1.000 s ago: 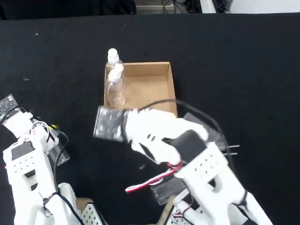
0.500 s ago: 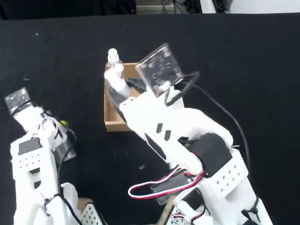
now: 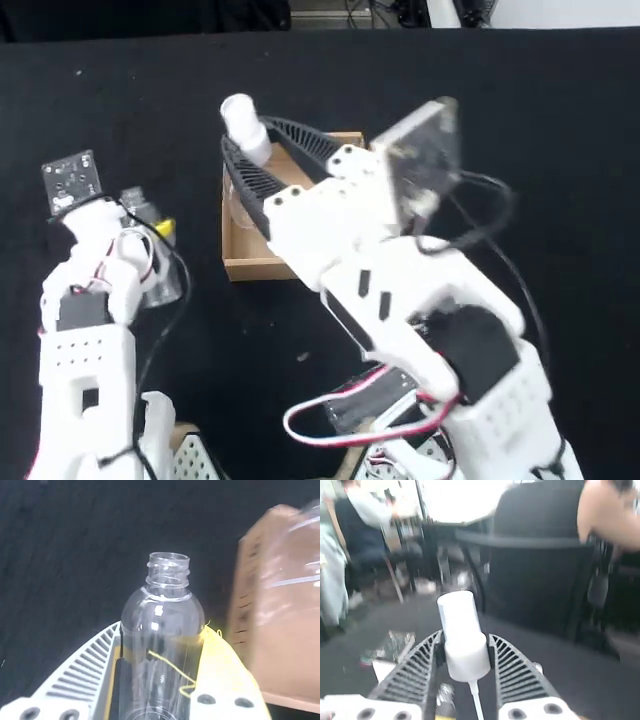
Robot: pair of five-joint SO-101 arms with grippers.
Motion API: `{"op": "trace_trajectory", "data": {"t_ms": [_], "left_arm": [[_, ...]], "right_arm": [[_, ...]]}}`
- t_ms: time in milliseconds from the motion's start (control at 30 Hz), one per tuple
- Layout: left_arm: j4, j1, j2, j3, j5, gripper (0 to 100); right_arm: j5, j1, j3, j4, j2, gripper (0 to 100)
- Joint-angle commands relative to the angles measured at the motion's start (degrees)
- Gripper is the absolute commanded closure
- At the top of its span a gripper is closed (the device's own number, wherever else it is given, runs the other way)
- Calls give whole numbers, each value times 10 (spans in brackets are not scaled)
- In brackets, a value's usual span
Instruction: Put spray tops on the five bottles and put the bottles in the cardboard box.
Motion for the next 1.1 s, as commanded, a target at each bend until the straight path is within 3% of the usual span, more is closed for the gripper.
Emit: {"op": "trace_trajectory", "data": {"t_ms": [0,233,433,700,933,1067], "left_arm": [[-13,44,-119,13,-2,970],[-13,92,-233,52,-82,970],[-18,117,-324,92,-45,970],[-99,118,-488,214,-34,970],[-105,118,-476,224,-33,970],[-102,118,-477,225,-35,970]], "right_arm": [[-5,3,-36,-32,-29,987],[-4,3,-42,-38,-29,986],[-6,22,-67,-114,-29,987],[-7,28,-72,-165,0,987],[-9,26,-99,-186,79,987],[-5,-17,-132,-190,124,987]]}}
